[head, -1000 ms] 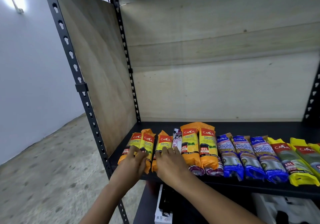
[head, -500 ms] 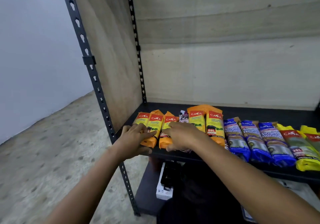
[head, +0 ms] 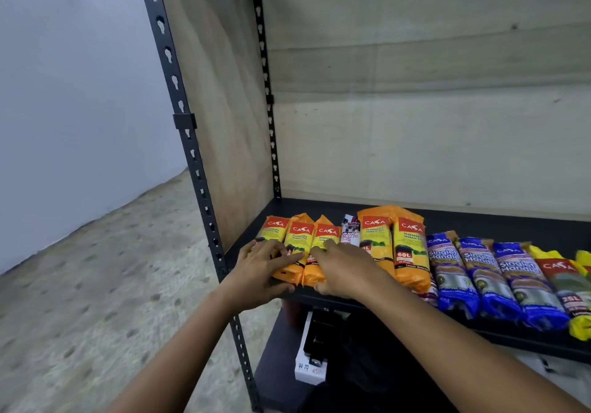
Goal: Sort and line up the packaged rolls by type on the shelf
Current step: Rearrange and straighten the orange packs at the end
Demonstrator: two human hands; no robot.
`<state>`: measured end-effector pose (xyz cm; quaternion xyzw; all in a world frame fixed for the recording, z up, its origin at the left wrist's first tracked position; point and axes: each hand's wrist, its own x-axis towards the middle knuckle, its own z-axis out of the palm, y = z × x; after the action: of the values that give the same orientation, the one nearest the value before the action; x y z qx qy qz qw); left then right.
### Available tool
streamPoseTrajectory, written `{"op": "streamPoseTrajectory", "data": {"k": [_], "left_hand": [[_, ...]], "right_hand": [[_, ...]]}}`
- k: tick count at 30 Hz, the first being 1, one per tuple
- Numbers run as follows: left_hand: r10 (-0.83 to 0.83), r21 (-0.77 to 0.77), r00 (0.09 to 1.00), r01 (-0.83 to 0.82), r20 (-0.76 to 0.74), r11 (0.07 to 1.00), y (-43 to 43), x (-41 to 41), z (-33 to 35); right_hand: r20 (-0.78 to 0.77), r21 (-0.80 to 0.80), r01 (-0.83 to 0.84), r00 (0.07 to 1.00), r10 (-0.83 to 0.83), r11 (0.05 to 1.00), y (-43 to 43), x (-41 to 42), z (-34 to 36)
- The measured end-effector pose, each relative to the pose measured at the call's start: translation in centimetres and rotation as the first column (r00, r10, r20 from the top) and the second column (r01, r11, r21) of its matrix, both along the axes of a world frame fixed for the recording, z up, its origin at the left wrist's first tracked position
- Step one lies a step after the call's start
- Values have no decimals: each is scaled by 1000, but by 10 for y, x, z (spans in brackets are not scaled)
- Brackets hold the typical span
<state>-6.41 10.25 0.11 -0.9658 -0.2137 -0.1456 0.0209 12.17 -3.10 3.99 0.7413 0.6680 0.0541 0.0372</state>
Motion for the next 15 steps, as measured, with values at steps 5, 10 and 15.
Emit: {"op": "streamPoseTrajectory", "data": {"k": [5,10,15], "left_hand": [[189,-516,977,-115,94,849,26,-11,9],[194,-550,981,-166,-7,818,34,3,0],[147,-564,986,-76,80,822,29,6,-5]], "right_hand": [[-39,21,-7,999,8,1000,-3,-4,2],[-26,17,-16,1000,17,1000,-3,-5,1],[-7,8,-19,1000,19,1000,-3,-4,-1]]}}
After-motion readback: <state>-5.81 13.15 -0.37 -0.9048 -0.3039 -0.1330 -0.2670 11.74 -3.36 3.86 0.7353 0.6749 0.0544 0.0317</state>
